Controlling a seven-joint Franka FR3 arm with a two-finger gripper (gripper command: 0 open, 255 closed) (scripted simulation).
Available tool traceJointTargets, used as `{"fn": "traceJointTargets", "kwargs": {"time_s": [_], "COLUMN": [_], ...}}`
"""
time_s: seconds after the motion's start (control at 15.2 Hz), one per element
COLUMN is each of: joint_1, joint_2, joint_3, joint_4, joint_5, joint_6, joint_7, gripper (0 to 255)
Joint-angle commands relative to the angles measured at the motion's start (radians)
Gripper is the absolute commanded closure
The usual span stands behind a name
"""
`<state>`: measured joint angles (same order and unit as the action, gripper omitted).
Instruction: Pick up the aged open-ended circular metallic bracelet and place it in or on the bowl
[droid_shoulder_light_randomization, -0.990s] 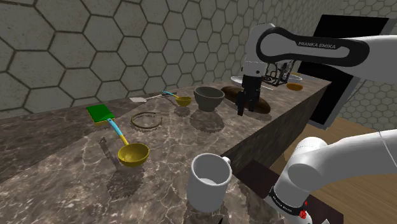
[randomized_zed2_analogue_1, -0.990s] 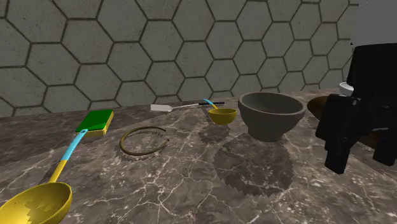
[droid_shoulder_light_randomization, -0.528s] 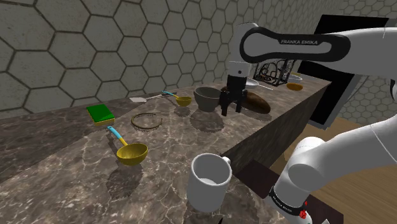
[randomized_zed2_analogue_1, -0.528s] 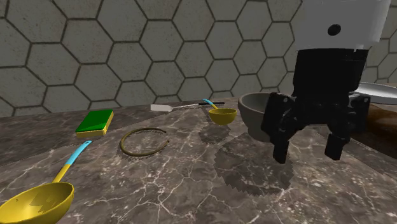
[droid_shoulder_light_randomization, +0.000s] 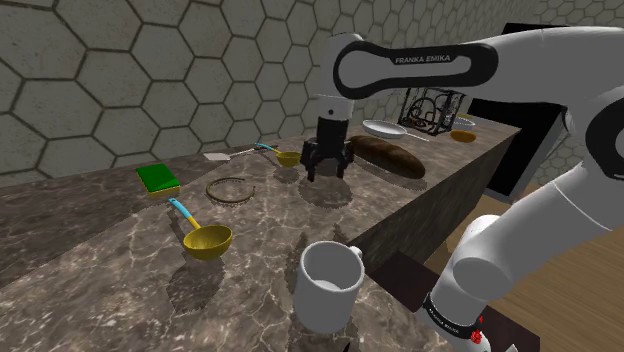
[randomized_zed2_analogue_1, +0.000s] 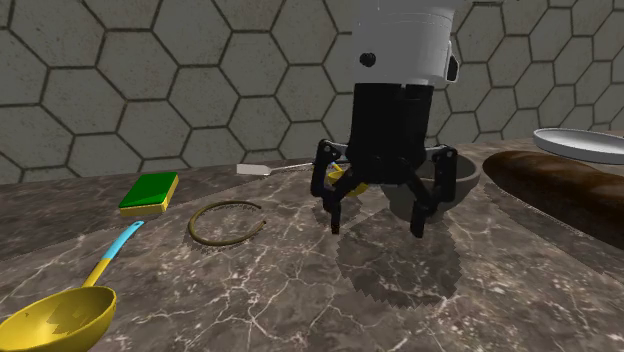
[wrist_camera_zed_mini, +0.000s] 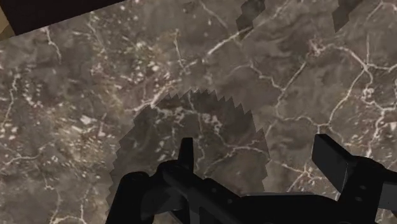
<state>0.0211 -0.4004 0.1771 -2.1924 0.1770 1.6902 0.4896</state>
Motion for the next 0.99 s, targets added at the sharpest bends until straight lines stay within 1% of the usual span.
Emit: {"fn": "traceJointTargets", "kwargs": {"time_s": [0.0, 0.2, 0.46, 0.86, 0.92], "joint_1": [-0.003, -0.002, 0.005, 0.038, 0.042], "joint_2": [0.072, 0.181, 0.336, 0.585, 0.598], "joint_3": [0.026, 0.063, 0.099, 0.123, 0.122], "joint_4": [0.054, 0.148, 0.293, 0.565, 0.58], "joint_5": [0.001, -0.007, -0.037, -0.109, -0.113], "joint_6": [0.024, 0.05, 0.069, 0.055, 0.053], "joint_7": [0.066, 0.166, 0.299, 0.49, 0.499], "gripper": [0, 0, 0, 0, 0]}}
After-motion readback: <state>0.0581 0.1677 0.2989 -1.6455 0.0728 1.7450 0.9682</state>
